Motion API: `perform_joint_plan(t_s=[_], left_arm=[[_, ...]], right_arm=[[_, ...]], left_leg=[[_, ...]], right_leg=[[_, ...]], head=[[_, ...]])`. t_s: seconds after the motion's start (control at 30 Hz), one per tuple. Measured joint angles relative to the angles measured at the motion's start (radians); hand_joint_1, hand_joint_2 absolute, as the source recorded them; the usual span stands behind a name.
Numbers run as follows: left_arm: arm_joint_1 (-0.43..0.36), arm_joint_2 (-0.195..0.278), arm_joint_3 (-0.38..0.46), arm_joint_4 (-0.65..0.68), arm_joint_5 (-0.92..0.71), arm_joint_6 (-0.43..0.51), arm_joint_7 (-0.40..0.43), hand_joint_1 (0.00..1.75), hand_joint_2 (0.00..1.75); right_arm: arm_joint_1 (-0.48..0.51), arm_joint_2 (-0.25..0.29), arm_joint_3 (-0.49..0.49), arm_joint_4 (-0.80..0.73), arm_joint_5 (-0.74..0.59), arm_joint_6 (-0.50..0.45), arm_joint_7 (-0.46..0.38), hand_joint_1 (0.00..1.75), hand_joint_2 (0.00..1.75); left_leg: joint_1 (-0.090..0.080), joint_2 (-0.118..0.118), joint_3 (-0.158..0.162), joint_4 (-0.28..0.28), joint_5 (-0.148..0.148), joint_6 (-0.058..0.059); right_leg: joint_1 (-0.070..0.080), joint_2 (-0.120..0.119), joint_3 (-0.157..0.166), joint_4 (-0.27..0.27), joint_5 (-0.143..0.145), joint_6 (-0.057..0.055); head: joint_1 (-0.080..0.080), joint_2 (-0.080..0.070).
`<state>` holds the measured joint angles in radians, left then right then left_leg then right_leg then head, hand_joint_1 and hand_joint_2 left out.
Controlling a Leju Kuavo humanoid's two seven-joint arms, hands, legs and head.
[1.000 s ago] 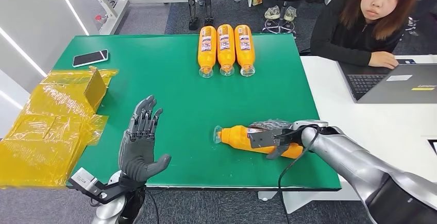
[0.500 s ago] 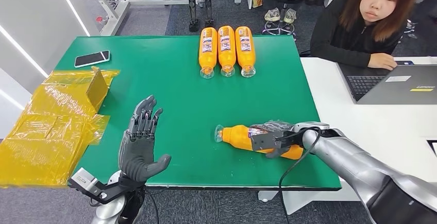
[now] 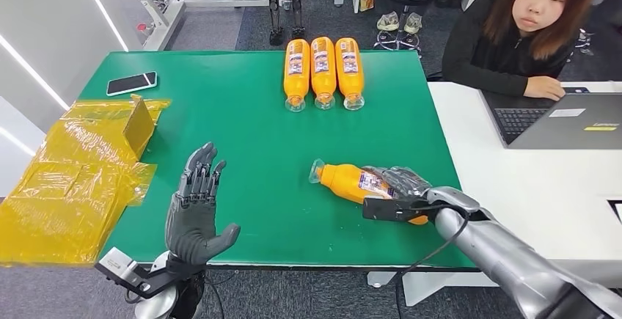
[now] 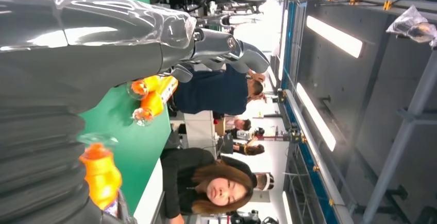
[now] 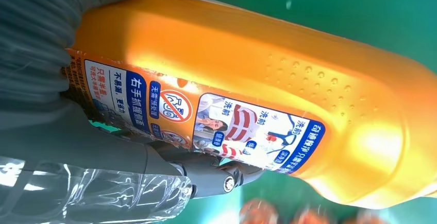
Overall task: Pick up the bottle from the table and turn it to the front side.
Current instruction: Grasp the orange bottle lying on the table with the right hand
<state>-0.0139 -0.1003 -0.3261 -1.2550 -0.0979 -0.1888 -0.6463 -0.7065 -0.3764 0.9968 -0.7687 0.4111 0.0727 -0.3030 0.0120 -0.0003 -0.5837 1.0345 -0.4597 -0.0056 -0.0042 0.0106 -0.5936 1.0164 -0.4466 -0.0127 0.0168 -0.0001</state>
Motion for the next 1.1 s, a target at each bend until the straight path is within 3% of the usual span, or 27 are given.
perform_joint_plan(t_s=[0.3, 0.47, 0.63, 0.87, 1.1], left_arm=[[0.015, -0.021, 0.023, -0.027, -0.013, -0.001, 0.015, 0.00, 1.75], [0.033, -0.025, 0.039, -0.032, 0.006, -0.005, 0.018, 0.00, 1.75], [0.032, -0.031, 0.051, -0.031, 0.039, -0.027, 0.026, 0.00, 1.75], [0.008, -0.050, 0.052, 0.020, 0.167, -0.146, 0.051, 0.00, 1.75], [-0.008, -0.056, 0.052, 0.077, 0.214, -0.176, 0.055, 0.00, 1.75]], right_arm=[[0.222, -0.001, -0.230, -0.250, 0.107, -0.075, 0.005, 1.75, 1.75], [0.419, 0.008, -0.332, -0.445, 0.194, -0.156, -0.035, 1.75, 1.75], [0.544, 0.040, -0.365, -0.576, 0.231, -0.189, -0.039, 1.75, 1.75], [0.666, 0.130, -0.379, -0.692, 0.335, -0.248, -0.052, 1.75, 1.75], [0.711, 0.182, -0.376, -0.744, 0.363, -0.261, -0.071, 1.75, 1.75]], left_leg=[[0.001, -0.002, -0.002, -0.001, -0.001, -0.001], [0.001, -0.004, -0.005, -0.001, -0.002, -0.002], [0.001, -0.003, -0.009, -0.001, -0.002, -0.002], [0.001, -0.004, -0.011, -0.001, -0.002, -0.003], [0.001, -0.003, -0.011, -0.001, -0.002, -0.003]], right_leg=[[0.000, -0.002, -0.003, 0.000, -0.001, -0.001], [0.001, -0.004, -0.005, 0.001, -0.004, -0.001], [0.000, -0.003, -0.009, 0.001, -0.005, -0.002], [0.000, -0.004, -0.011, 0.001, -0.005, -0.003], [0.001, -0.003, -0.011, 0.001, -0.005, -0.003]], head=[[0.000, 0.000], [0.000, 0.000], [0.000, 0.000], [0.000, 0.000], [0.000, 0.000]])
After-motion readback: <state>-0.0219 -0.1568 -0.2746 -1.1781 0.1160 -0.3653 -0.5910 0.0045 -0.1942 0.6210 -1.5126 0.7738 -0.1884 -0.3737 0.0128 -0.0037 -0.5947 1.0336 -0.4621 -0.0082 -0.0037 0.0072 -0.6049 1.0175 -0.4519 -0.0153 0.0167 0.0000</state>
